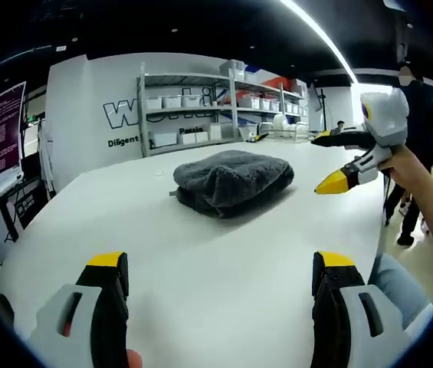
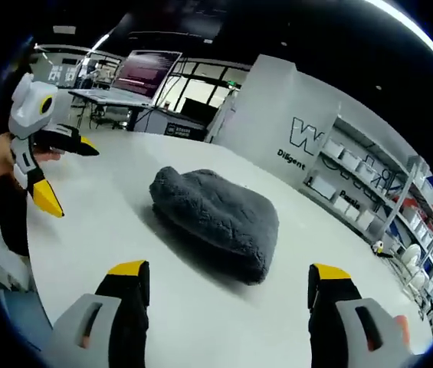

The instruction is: Open the folded towel by lifting each exposed corner and separating the folded layers until the towel lies flat within the target outline without major curled edges

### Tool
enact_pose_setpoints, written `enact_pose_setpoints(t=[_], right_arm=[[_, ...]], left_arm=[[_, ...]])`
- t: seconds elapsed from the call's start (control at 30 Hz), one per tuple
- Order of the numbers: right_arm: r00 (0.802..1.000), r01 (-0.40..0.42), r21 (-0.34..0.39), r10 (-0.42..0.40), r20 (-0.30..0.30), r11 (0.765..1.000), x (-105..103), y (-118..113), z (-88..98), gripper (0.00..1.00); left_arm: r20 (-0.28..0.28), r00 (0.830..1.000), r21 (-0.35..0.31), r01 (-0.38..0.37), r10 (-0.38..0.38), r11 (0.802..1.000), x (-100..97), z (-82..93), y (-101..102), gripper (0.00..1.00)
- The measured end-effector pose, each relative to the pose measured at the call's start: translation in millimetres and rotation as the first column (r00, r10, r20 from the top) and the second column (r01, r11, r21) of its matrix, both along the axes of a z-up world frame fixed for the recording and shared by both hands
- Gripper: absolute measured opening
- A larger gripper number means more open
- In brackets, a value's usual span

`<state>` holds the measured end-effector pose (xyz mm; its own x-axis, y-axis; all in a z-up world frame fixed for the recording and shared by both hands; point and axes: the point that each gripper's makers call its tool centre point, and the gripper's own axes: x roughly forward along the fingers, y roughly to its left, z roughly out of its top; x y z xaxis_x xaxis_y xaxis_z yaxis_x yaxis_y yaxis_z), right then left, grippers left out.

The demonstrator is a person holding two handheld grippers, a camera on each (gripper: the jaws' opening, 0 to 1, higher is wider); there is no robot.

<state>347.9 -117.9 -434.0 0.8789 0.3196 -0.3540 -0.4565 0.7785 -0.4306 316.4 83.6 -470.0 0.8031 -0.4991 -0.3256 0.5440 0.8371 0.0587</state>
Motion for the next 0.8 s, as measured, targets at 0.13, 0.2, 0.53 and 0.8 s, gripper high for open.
enact_pose_setpoints(t=[0.13, 0.2, 0.53, 0.8], right_arm=[[0.998, -0.063, -0.040, 0.063, -0.004, 0.997, 8.6, 27.7, -2.8, 0.77], [0.995, -0.100, -0.060, 0.100, 0.004, 0.993, 13.2, 44.3, -0.9, 0.71], [0.968, -0.245, -0.220, 0.252, 0.002, 0.944, 56.8, 110.8, -7.2, 0.44], [0.953, -0.304, -0.166, 0.296, -0.072, 0.938, 63.3, 119.8, -18.2, 0.10]], left_arm=[[-0.021, 1.000, 0.001, 0.008, -0.008, 1.000, -2.2, -2.2, 1.2, 0.99], [-0.016, 1.000, 0.005, 0.006, -0.006, 1.000, -3.4, -1.1, 2.3, 0.99], [-0.017, 0.999, -0.014, 0.042, -0.043, 0.999, -11.1, -3.2, -7.9, 0.98], [0.002, 0.998, -0.046, 0.070, -0.070, 0.997, -17.1, 4.6, -14.1, 0.97]])
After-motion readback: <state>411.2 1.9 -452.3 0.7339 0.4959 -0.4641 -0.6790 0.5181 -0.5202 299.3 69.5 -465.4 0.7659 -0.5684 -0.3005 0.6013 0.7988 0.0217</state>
